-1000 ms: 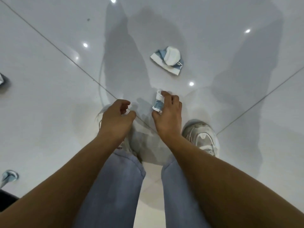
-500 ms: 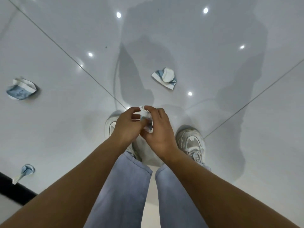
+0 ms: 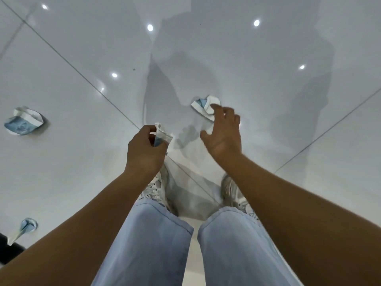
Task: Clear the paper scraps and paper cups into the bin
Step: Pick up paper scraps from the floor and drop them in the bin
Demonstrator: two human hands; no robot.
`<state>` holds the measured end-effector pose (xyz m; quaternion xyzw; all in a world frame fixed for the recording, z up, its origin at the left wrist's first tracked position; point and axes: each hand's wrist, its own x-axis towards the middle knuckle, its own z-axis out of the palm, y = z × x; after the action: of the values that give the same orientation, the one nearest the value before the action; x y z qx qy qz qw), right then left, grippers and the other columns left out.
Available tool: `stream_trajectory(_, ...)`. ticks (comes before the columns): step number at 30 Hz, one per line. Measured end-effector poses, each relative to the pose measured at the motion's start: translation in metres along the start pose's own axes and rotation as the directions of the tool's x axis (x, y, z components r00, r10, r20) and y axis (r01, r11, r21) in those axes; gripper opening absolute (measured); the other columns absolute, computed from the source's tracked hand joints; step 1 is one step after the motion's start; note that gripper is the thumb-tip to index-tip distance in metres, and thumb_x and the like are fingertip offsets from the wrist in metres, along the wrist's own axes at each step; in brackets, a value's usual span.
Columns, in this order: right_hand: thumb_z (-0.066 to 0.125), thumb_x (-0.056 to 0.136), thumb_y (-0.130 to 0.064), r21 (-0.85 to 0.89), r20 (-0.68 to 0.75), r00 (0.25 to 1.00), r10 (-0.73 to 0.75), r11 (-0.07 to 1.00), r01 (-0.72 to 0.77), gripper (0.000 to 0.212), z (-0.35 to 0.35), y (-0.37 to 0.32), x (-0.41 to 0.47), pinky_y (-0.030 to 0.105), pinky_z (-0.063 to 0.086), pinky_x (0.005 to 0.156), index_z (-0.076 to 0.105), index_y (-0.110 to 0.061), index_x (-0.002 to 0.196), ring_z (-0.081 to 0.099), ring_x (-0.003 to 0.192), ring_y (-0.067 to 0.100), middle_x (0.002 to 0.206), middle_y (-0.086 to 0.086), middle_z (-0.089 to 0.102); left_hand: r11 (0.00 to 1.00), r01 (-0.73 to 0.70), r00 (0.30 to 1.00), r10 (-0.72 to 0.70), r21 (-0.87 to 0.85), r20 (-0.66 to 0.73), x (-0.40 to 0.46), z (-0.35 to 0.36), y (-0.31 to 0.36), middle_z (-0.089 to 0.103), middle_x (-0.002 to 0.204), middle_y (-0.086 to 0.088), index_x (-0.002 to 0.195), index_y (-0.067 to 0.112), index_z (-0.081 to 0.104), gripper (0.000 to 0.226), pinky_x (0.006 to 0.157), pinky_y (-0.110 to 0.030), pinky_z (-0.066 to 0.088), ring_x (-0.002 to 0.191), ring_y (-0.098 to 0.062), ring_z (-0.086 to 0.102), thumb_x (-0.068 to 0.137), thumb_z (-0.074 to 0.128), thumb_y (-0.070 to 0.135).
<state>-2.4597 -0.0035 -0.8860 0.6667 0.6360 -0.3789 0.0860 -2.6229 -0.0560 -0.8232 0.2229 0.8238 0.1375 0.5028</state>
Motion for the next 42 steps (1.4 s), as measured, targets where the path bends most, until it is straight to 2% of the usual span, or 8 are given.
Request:
stream_trajectory(4, 0.067, 0.081, -0.019, -0.049, 0.055, 0.998, 0.023, 0.999, -0.02, 0.079, 0.012, 0.003, 0.045, 0.039, 0.043, 0.098, 0.024, -0.027, 0.147, 0.024, 0.133, 0.029, 0.152, 0.005, 0.019, 1.0, 0.008, 1.0, -0.008, -0.009, -0.013, 0.016, 0.007, -0.018, 0.063, 0.072, 0.008, 0.083, 0.037, 0.054, 0.026, 0.045, -0.004, 0.038, 0.052, 0.005, 0.054, 0.083, 0.06, 0.012)
stream_trajectory(8, 0.065, 0.081, -0.011, -0.167, 0.064, 0.998, -0.03, 0.985, 0.04, 0.078, 0.035, 0.003, 0.058, 0.037, 0.042, 0.095, 0.027, -0.039, 0.144, 0.023, 0.134, 0.03, 0.157, -0.001, 0.011, 0.998, 0.058, 0.998, -0.058, -0.039, 0.002, 0.024, 0.015, -0.037, 0.064, 0.076, 0.003, 0.083, 0.037, 0.055, 0.022, 0.053, -0.02, 0.044, 0.056, -0.008, 0.053, 0.084, 0.06, 0.015)
stream_trajectory(13, 0.055, 0.088, -0.006, -0.195, 0.01, 0.993, -0.122, 0.973, 0.121, 0.053, 0.041, 0.015, 0.047, 0.037, 0.035, 0.099, 0.047, -0.035, 0.132, 0.027, 0.131, 0.03, 0.152, -0.001, 0.025, 0.996, 0.085, 0.996, -0.085, 0.004, 0.004, 0.024, 0.017, -0.049, 0.063, 0.075, 0.006, 0.088, 0.034, 0.057, 0.015, 0.054, -0.022, 0.042, 0.059, -0.011, 0.053, 0.085, 0.059, 0.019)
stream_trajectory(19, 0.059, 0.09, -0.016, -0.078, 0.03, 0.997, -0.073, 0.994, 0.075, 0.051, 0.013, 0.009, -0.023, 0.035, 0.044, 0.089, 0.046, -0.037, 0.135, 0.034, 0.123, 0.027, 0.146, -0.002, 0.035, 0.996, 0.062, 0.998, -0.06, 0.062, -0.031, -0.013, -0.006, -0.015, 0.064, 0.08, 0.001, 0.098, 0.021, 0.059, 0.015, 0.056, -0.022, 0.041, 0.066, -0.011, 0.057, 0.084, 0.059, 0.018)
stream_trajectory(25, 0.064, 0.089, -0.027, 0.085, 0.007, 1.0, -0.001, 0.996, 0.0, 0.059, -0.075, -0.029, -0.129, 0.034, 0.05, 0.09, 0.038, -0.036, 0.14, 0.039, 0.118, 0.02, 0.142, -0.009, 0.039, 0.987, -0.047, 0.999, 0.049, 0.153, -0.01, -0.101, -0.055, 0.066, 0.065, 0.086, -0.003, 0.103, 0.013, 0.059, 0.02, 0.06, -0.021, 0.039, 0.076, -0.016, 0.057, 0.083, 0.059, 0.015)
stream_trajectory(32, 0.063, 0.087, -0.024, 0.173, -0.085, 0.996, -0.002, 0.985, 0.016, 0.048, -0.233, -0.066, -0.241, 0.033, 0.048, 0.09, 0.049, -0.028, 0.133, 0.041, 0.115, 0.023, 0.139, -0.007, 0.044, 0.951, -0.184, 0.983, 0.173, 0.249, 0.067, -0.235, -0.108, 0.182, 0.067, 0.085, -0.008, 0.11, 0.01, 0.059, 0.026, 0.059, -0.024, 0.037, 0.076, -0.018, 0.056, 0.085, 0.057, 0.015)
stream_trajectory(36, 0.064, 0.088, -0.028, 0.21, -0.094, 0.995, 0.021, 0.978, -0.001, 0.049, -0.304, -0.076, -0.311, 0.031, 0.046, 0.094, 0.048, -0.03, 0.134, 0.041, 0.118, 0.02, 0.14, -0.01, 0.043, 0.914, -0.289, 0.957, 0.276, 0.284, 0.087, -0.315, -0.124, 0.234, 0.059, 0.073, 0.001, 0.103, 0.009, 0.06, 0.018, 0.056, -0.018, 0.035, 0.065, -0.011, 0.05, 0.086, 0.059, 0.015)
stream_trajectory(42, 0.064, 0.09, -0.031, 0.251, -0.094, 0.994, 0.054, 0.967, -0.029, 0.049, -0.377, -0.069, -0.403, 0.024, 0.04, 0.095, 0.047, -0.03, 0.136, 0.041, 0.122, 0.019, 0.142, -0.009, 0.043, 0.891, -0.362, 0.932, 0.351, 0.275, 0.09, -0.42, -0.133, 0.279, 0.056, 0.071, 0.006, 0.1, 0.012, 0.059, 0.015, 0.053, -0.012, 0.033, 0.061, -0.005, 0.049, 0.085, 0.059, 0.015)
